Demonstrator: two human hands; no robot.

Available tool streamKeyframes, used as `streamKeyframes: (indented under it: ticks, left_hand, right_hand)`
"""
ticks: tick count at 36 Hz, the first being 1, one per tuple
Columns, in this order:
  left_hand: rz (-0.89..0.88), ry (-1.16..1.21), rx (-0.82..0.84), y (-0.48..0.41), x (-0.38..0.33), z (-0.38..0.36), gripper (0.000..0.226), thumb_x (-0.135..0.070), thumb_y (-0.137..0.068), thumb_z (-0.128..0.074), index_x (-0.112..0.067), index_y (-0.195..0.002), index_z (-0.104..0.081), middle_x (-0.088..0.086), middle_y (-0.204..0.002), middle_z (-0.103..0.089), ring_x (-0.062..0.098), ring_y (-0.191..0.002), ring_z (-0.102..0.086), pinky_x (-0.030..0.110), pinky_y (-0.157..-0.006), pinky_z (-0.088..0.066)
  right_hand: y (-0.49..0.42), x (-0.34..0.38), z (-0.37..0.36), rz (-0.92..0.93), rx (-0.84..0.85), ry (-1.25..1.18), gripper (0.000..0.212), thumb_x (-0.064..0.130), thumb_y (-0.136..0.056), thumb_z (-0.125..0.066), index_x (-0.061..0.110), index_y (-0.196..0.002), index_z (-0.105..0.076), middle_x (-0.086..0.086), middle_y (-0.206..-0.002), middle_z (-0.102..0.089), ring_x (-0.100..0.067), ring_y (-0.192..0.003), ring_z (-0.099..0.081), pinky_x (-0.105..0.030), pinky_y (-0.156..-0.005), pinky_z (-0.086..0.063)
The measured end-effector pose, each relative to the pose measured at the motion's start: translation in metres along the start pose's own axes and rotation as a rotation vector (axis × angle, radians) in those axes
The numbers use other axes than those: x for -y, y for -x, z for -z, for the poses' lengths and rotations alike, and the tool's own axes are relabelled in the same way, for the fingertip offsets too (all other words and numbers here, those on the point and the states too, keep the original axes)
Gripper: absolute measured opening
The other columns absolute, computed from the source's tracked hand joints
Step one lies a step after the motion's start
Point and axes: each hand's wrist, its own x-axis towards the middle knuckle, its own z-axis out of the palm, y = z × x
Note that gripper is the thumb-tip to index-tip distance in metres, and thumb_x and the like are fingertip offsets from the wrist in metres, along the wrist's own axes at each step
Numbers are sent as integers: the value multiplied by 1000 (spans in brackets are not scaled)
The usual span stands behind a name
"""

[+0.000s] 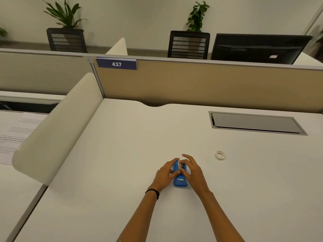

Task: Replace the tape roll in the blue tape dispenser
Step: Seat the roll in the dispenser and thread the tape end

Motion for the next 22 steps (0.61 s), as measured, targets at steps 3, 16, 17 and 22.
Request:
streamKeyframes:
  ticks: [3,16,17,22]
  left_hand:
    - [-8,-1,-1,0,0,1,56,-41,-88,-55,-30,-139,-32,-4,-139,-47,15,-101,-62,27,-92,-48]
    - [25,50,-12,-3,4,1,55,-41,-87,-57,-28,-136,-36,-2,-136,-49,18,-99,-63,24,-87,-49]
    - [25,53,-12,-3,3,0,56,-40,-87,-57,-27,-137,-36,-1,-136,-49,18,-99,-62,24,-87,-49]
    - [12,41,-7,-2,3,0,53,-36,-90,-54,-26,-138,-35,-1,-137,-48,17,-99,-62,25,-89,-48]
  right_hand:
    - [-2,1,0,-1,-14,-33,16,12,-86,-61,4,-99,-63,-13,-133,-50,-12,-105,-51,-21,-92,-40]
    - [-10,-8,4,-62,64,48,26,20,-92,-52,14,-116,-60,-5,-134,-50,-19,-119,-47,-28,-101,-35]
    - [-10,-8,4,-54,63,47,26,20,-91,-54,14,-115,-60,-5,-134,-50,-19,-118,-48,-24,-99,-35]
    - [-5,-5,3,-16,59,-8,23,17,-87,-59,12,-110,-62,-7,-119,-61,-20,-108,-56,-21,-92,-41]
